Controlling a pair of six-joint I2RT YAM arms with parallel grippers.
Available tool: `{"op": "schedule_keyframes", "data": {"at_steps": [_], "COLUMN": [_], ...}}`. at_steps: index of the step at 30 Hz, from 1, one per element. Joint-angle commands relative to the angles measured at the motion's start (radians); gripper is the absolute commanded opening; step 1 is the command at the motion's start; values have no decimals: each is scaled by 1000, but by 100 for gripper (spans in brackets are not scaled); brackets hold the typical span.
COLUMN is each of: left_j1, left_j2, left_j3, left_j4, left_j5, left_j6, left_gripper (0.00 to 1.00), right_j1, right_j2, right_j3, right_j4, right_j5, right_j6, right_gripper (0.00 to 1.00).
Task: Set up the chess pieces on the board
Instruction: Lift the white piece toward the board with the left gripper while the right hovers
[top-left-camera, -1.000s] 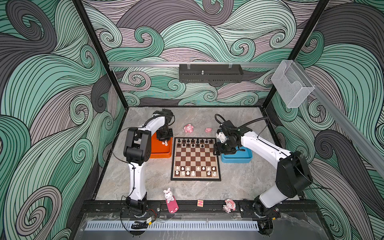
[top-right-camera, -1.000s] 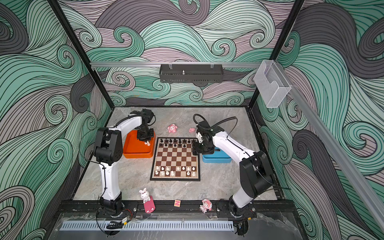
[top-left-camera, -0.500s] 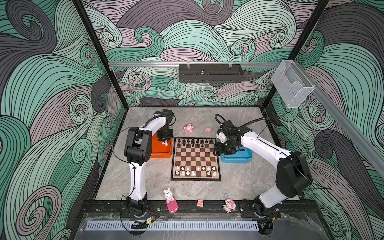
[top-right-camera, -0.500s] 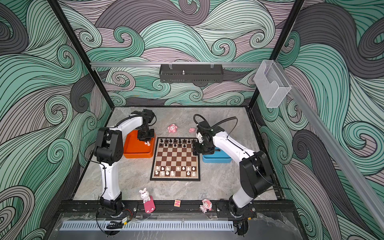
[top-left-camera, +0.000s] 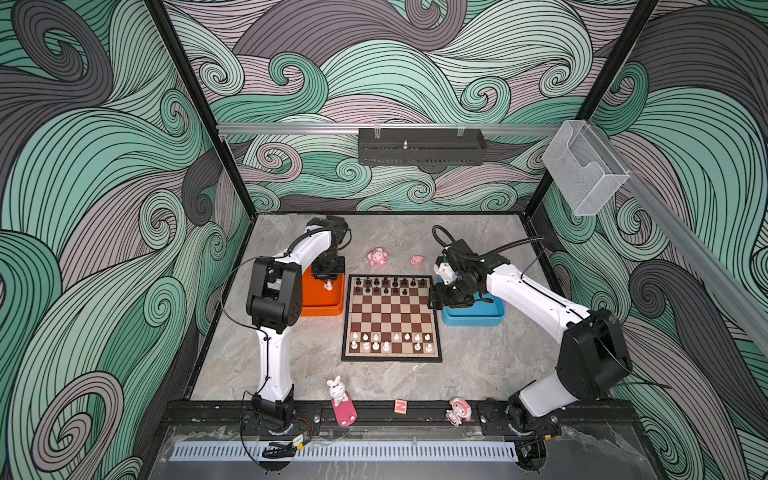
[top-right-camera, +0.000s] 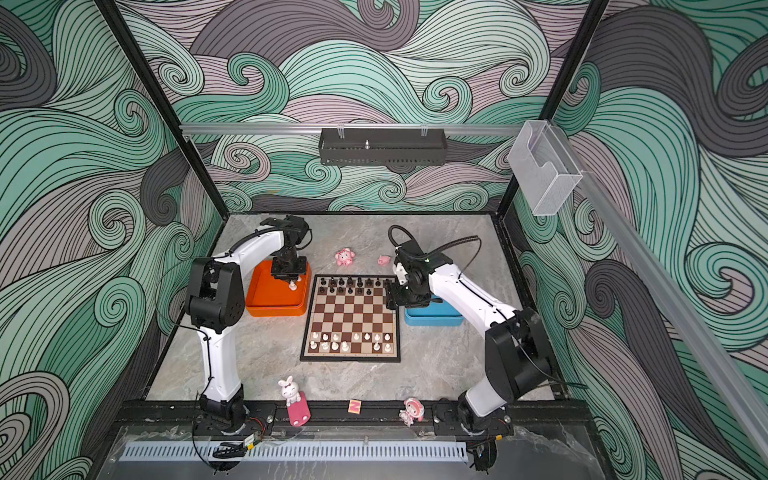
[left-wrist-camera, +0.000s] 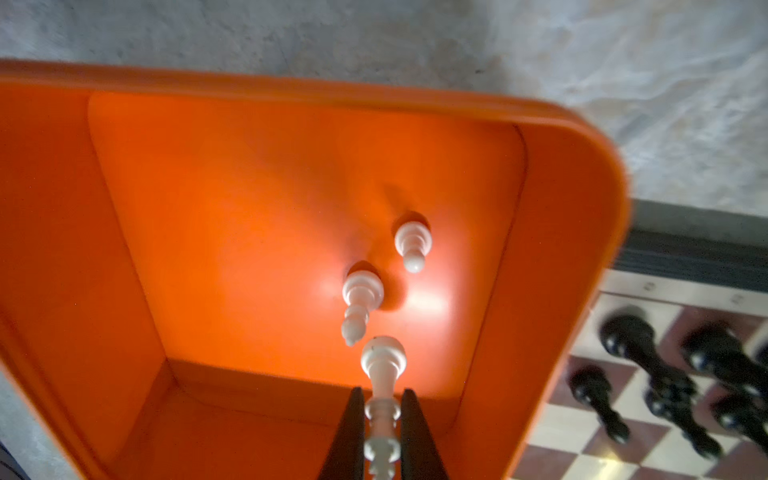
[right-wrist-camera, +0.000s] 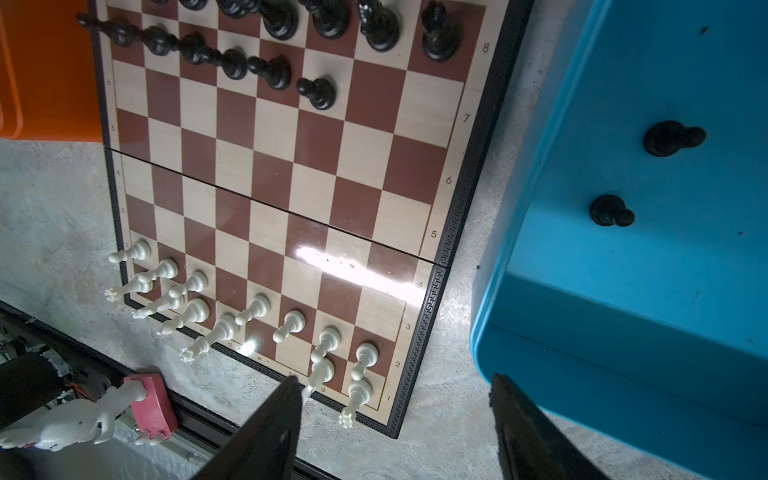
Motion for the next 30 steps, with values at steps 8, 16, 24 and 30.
{"op": "schedule_keyframes", "data": {"at_steps": [8, 16, 24, 30], "left_j1": [-206, -489, -658, -699], "left_j2": [-213, -242, -185, -149], "left_j3": [122, 63, 32, -4], "left_j4": [-202, -188, -143, -95], "left_j5": [12, 70, 120, 145], "left_j6": [20, -50, -103, -122], "left_gripper": [11, 11, 11, 12], "right_j1": [-30, -135, -261, -308], "right_j2": [-98, -150, -185, -193], "right_j3": [11, -13, -43, -53], "right_j4": [-64, -79, -80, -80], "right_j5": [22, -10, -49, -65], "right_j6": [-8, -10, -33, -38], "right_gripper": [73, 73, 73, 73]}}
